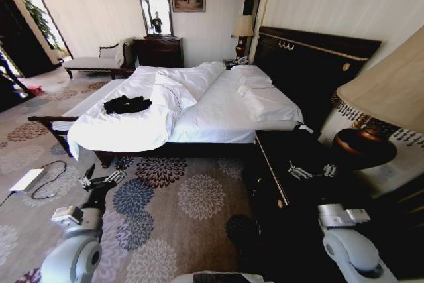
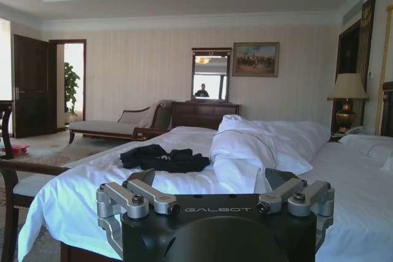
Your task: Fold the clothes on the bed.
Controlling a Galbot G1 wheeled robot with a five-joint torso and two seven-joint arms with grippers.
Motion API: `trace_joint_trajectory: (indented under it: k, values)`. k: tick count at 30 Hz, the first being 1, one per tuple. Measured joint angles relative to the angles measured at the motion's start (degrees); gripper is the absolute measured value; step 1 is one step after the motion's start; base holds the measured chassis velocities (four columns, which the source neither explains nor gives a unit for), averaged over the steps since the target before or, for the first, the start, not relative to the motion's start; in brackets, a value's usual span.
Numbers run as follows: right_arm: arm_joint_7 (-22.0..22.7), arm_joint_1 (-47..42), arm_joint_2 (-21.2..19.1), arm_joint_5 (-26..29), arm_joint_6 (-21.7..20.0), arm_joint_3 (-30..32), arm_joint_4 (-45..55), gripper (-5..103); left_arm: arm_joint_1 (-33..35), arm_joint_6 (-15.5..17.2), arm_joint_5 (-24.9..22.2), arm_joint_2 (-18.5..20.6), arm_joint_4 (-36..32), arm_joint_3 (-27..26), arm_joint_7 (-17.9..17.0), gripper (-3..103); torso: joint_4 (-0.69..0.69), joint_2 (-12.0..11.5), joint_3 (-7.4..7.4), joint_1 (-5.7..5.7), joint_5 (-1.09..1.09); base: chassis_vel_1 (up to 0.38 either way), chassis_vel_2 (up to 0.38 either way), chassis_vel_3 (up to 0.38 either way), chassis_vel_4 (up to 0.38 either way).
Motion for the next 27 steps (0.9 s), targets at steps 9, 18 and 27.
trace_joint_trajectory:
  k: [9, 18, 27]
  values:
    - [0.0, 0.4, -0.2, 0.0, 0.2, -0.2, -0.4, 100, 0.3, -0.2, 0.7, -1.1, -0.2, 0.3, 0.1, 100, 0.0, 0.0, 0.0, -0.01, 0.0, 0.0, 0.0, 0.0, 0.0]
    - [0.0, 0.7, -0.4, 0.0, 0.4, -0.6, -0.5, 100, -0.5, -0.1, -1.3, 1.4, 0.6, 0.4, 1.0, 100, 0.01, 0.0, 0.0, 0.0, -0.01, -0.067, 0.065, 0.079, -0.07]
    - [-0.7, -0.6, -1.9, 1.4, 0.1, -1.4, 0.9, 100, -2.0, 0.0, -4.3, 7.8, 1.7, 0.7, 2.2, 100, 0.0, 0.0, 0.01, 0.02, 0.0, -0.106, 0.104, 0.111, -0.105]
